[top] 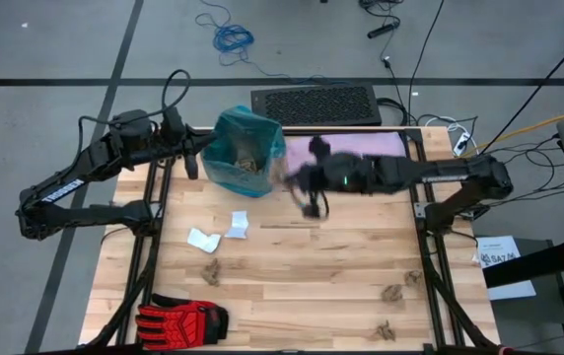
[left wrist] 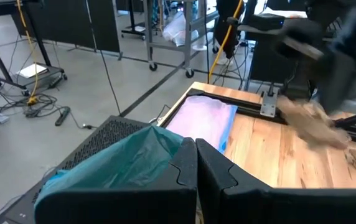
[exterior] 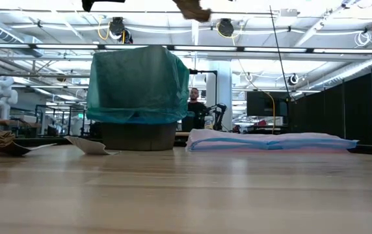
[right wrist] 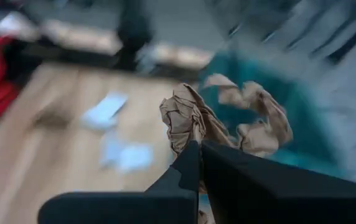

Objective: Place trash/remove bag and relplace
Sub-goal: Put the brown napkin into the trash bin

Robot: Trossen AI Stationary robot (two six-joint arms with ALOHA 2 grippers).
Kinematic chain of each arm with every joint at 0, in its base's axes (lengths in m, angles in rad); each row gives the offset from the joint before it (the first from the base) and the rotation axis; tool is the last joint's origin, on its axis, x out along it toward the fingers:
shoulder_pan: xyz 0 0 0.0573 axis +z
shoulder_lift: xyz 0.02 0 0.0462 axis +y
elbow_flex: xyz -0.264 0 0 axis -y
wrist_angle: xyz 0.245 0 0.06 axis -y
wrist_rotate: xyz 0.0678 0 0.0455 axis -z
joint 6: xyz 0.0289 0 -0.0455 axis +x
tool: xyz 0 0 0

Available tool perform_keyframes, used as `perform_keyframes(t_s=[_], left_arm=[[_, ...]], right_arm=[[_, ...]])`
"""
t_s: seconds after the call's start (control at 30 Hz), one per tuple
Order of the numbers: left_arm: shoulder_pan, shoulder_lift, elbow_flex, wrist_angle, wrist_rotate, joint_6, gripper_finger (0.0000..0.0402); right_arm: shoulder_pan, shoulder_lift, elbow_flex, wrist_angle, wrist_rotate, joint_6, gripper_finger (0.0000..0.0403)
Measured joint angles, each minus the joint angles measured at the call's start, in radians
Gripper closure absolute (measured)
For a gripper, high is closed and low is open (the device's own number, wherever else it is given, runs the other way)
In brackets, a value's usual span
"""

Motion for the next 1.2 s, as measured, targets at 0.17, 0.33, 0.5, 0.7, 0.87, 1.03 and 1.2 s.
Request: perform_keyframes(t_s=[0.17,0.33,0.5,0.7,0.87,1.03,1.2], left_arm=[[0.0,0.0,0.0,0.001,-0.001,-0.001,0.0402],[0.0,0.012,0.0,0.001,-0.002,-0.005,0.0402],[0.0,0.04,0.0,-0.001,-0.003,-0.005,0.0402],[0.0,0.058,0.0,-0.004,-0.003,-0.002,0.0402],[0.0,0.052,0.0,-0.014,-0.003,0.019,0.0402],[0.0,0.048,0.0,-0.035,-0.003,0.028,0.0402],[0.0,0.048,0.0,-0.054,-0.003,0.049,0.0402]], right_arm=[[-0.141,0.029,0.0,0.235,-0.057,-0.061,0.04],[-0.215,0.082,0.0,0.423,-0.268,-0.053,0.0357],[-0.238,0.165,0.0,0.566,-0.317,-0.008,0.0276],[-0.236,0.193,-0.002,0.546,-0.305,-0.035,0.0197],[-0.215,0.065,0.0,0.314,-0.308,-0.015,0.0198],[-0.178,-0.089,0.002,-0.258,-0.313,0.07,0.0234],[-0.075,-0.162,0.001,-0.716,-0.309,0.338,0.0258]])
